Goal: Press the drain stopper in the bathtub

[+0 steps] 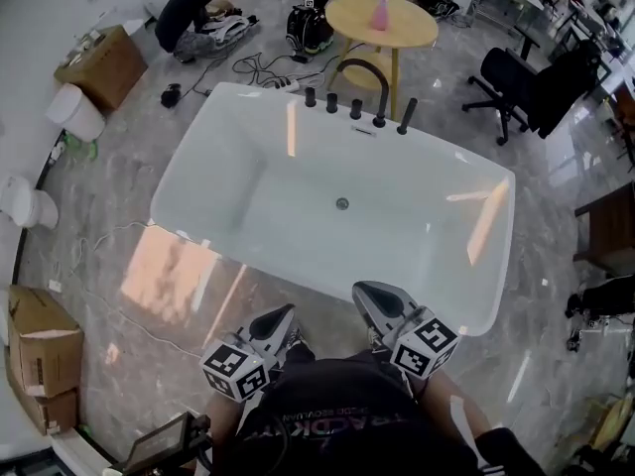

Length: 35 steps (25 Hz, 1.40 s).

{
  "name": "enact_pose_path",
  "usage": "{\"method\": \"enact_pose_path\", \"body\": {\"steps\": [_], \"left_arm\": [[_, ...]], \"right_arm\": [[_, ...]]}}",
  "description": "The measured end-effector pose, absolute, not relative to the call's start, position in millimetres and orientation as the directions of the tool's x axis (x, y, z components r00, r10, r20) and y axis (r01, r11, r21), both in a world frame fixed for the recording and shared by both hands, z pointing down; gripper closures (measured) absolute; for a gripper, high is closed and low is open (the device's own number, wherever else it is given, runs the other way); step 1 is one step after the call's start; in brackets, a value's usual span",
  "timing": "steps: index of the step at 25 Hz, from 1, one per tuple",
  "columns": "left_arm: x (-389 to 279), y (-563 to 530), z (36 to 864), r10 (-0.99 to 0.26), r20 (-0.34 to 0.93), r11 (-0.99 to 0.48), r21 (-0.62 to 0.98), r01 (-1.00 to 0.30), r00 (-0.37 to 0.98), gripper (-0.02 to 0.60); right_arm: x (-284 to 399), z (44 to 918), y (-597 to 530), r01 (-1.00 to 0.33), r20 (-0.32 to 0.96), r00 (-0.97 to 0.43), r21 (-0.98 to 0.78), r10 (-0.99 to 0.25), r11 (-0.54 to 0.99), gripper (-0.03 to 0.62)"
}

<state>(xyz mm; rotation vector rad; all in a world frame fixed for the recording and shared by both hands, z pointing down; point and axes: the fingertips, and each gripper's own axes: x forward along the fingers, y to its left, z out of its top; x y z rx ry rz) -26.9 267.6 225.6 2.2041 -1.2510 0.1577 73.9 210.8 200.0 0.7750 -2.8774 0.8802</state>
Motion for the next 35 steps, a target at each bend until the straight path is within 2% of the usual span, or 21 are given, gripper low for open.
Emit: {"method": "enact_pose_path", "body": {"steps": [4, 15, 25, 35], "left_arm": [[-53.4, 257.8, 226.8, -0.709, 0.36, -0.424, 0.469, -0.774, 0.607, 0.578], [-55.4, 240.9, 233.0, -0.597, 0.326, -0.532, 0.524, -0.665, 0.734, 0.578], [-41.7, 226.7, 233.3, -0.585, 0.348, -0.524, 0.526, -0.67, 0.732, 0.578], [-3.0, 191.8, 225.3, -0.596, 0.382, -0.531, 0.474, -0.703, 0.707, 0.578]], "right_arm": [[51.1, 198.6, 210.7, -0.528, 0.182, -0.838, -0.507, -0.515, 0.681, 0.58], [46.5, 192.7, 216.8, -0.622, 0.217, -0.768, -0.476, -0.602, 0.622, 0.58], [58.3, 191.8, 196.7, -0.624, 0.21, -0.763, -0.487, -0.612, 0.611, 0.58], [98.6, 194.7, 157.6, -0.599, 0.171, -0.773, -0.515, -0.611, 0.613, 0.58]]}}
